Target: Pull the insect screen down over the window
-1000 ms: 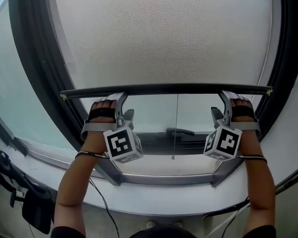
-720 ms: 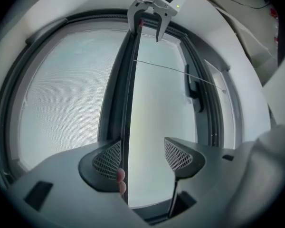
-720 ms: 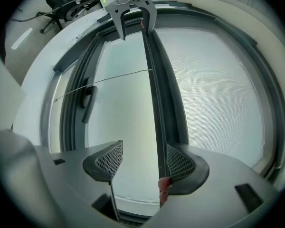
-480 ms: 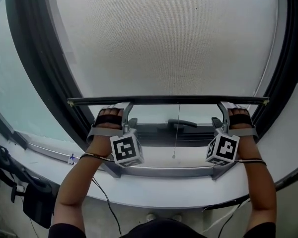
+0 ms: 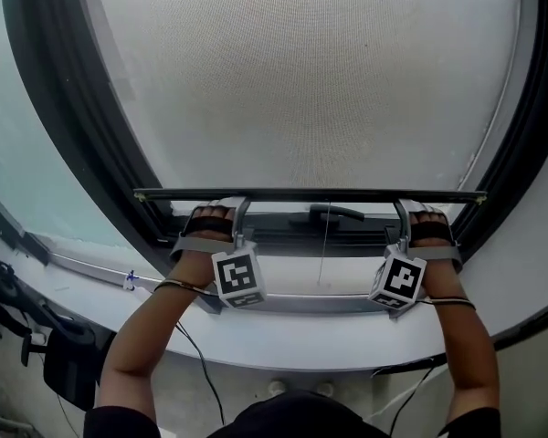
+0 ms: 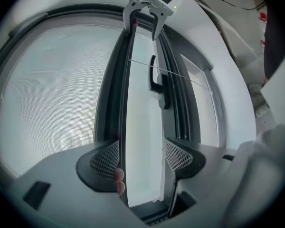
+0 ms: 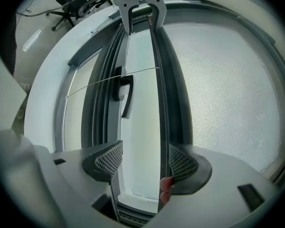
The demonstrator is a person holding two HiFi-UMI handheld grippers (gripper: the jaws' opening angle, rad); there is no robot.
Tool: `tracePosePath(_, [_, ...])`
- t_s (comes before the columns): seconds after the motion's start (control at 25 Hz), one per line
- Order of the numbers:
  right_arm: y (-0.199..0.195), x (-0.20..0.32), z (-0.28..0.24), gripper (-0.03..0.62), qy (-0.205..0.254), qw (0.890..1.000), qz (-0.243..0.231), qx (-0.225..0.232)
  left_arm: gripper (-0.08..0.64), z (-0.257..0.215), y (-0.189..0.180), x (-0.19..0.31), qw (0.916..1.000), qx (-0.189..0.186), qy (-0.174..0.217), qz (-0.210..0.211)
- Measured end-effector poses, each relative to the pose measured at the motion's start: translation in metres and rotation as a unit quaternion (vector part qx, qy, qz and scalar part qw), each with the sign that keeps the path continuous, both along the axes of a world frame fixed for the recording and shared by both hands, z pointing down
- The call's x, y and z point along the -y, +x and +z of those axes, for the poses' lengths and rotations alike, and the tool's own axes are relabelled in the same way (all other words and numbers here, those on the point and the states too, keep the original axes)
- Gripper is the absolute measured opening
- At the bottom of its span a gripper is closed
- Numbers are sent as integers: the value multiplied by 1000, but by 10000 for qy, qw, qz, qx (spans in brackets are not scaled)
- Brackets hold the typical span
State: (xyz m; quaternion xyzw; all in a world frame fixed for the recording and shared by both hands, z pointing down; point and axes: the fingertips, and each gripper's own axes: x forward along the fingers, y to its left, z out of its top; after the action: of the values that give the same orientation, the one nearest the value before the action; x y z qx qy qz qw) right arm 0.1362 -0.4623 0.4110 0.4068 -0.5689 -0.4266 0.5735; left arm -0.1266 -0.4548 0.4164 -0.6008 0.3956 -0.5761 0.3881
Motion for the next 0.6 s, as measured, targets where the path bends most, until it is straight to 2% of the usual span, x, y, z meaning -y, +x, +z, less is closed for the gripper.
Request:
tracePosePath(0.16, [3, 0, 5, 288, 36, 9999, 95, -30, 287, 8, 1, 1, 9999, 68, 36, -64])
tracePosePath(0.32, [2, -2, 29, 287, -259, 9996, 107, -46, 287, 32, 0, -2, 9992, 59, -392, 3])
tracePosePath(0.44, [-2, -4, 52, 288, -418, 9990, 127, 108, 287, 55, 0, -4, 9983, 114, -572, 6])
tracePosePath(0.6, [8, -9, 69, 288, -615, 9973, 343, -217, 287, 63, 1, -7, 9982, 172, -569, -75])
